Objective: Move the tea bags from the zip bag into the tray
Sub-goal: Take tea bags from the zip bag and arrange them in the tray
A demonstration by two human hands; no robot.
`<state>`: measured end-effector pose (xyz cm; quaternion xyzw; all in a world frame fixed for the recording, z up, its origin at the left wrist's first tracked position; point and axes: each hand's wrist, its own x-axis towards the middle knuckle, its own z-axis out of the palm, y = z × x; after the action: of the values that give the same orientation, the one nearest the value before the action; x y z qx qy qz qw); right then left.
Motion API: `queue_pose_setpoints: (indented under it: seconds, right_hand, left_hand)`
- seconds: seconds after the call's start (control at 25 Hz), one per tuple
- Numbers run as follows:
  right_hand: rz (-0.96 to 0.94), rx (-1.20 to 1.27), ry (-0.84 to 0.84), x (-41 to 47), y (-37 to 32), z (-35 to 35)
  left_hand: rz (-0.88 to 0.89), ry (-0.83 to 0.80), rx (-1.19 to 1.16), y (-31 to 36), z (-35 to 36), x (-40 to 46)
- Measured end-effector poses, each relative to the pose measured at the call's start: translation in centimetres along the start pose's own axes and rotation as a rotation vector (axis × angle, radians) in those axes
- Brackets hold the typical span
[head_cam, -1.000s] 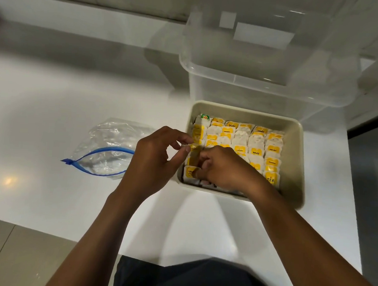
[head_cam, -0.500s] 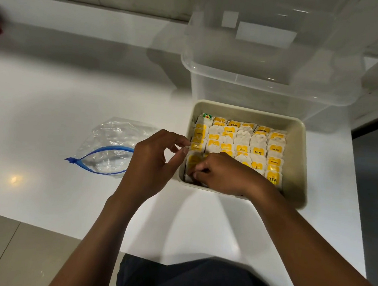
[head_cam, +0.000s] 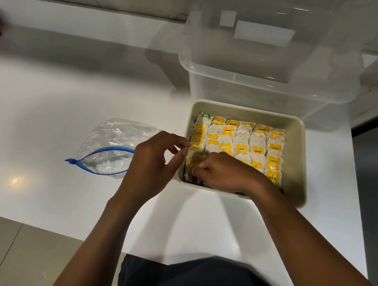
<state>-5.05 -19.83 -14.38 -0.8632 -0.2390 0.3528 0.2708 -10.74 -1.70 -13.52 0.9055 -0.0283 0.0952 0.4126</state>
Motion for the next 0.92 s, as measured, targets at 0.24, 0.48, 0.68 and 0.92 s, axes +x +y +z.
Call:
queue_pose_setpoints:
  seconds: [0.24,0.48,0.68,0.92]
  right_hand:
    - [-0.021,0.058,0.034,0.1,-0.6,0.2]
    - [-0.039,0.064,0.073,-0.8,-0.5,-0.2]
    - [-0.052,-0.052,0.065,-0.6,-1.2,0.3]
    - [0.0,0.078,0.114,-1.9,-0.2,-0.2]
  left_hand:
    - [-0.019,0.01,-0.019,0.0,0.1,0.1]
    - [-0.024,0.017,-0.019,0.0,0.1,-0.1]
    - [-0.026,0.034,-0.017,0.0,0.2,-0.7]
    - [-0.052,0.064,-0.024,0.0,-0.2,-2.4]
